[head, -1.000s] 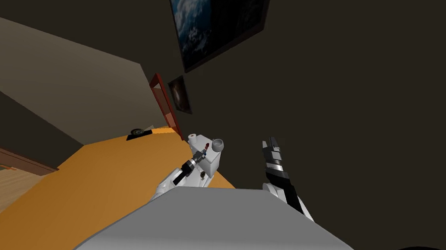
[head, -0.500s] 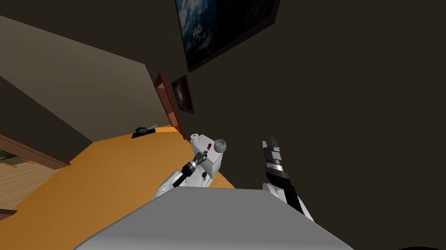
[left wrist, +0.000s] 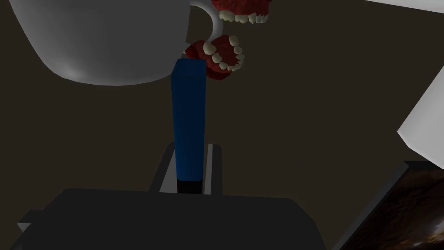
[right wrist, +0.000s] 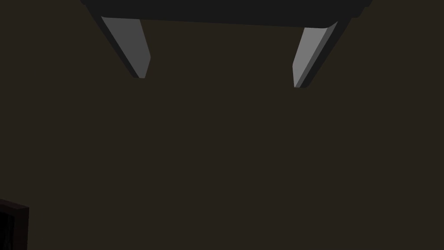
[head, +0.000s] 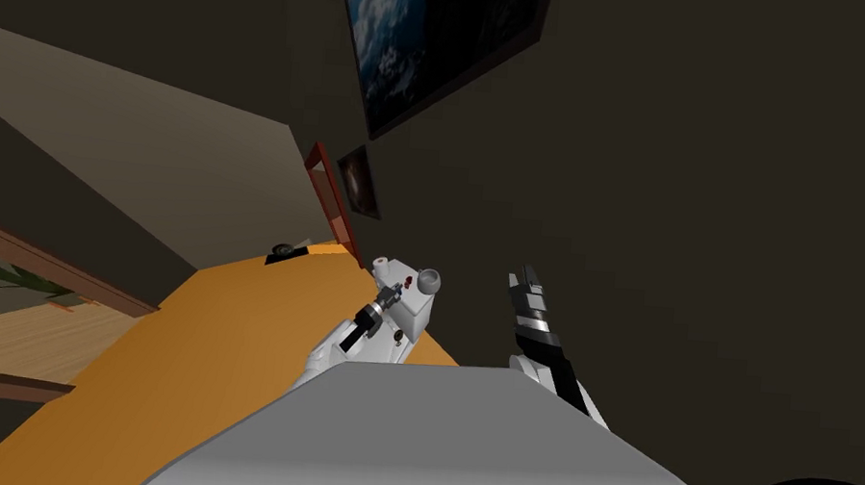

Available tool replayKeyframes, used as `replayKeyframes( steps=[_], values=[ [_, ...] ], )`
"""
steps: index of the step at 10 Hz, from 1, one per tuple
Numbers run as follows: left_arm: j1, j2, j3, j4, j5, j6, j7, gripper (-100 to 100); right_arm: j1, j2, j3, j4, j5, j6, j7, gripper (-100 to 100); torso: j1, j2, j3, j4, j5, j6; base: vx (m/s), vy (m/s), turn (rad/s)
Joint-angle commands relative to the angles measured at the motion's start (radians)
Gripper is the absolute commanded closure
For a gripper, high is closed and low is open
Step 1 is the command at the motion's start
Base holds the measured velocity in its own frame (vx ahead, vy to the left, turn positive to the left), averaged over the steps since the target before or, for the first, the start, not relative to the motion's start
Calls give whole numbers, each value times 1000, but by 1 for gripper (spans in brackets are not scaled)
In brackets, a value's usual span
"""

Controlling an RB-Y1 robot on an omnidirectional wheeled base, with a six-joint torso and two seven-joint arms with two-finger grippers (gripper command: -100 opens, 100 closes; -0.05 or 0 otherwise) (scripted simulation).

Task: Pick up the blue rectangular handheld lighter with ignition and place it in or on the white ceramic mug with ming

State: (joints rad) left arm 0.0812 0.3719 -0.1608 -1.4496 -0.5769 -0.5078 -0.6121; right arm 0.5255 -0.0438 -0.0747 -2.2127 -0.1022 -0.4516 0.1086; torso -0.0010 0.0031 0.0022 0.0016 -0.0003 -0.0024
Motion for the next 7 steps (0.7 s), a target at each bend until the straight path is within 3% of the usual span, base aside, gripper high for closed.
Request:
replayKeyframes(
  steps=[1,7],
  values=[
    [-20,5,1,-16,1,32,15,100,0,0,0,0,0,0,0,0,0,0,0,0,0,0,-26,-9,36],
    [-88,43,7,-91,9,150,80,100,0,0,0,0,0,0,0,0,-1,0,0,0,0,0,-29,-19,12]
  ],
)
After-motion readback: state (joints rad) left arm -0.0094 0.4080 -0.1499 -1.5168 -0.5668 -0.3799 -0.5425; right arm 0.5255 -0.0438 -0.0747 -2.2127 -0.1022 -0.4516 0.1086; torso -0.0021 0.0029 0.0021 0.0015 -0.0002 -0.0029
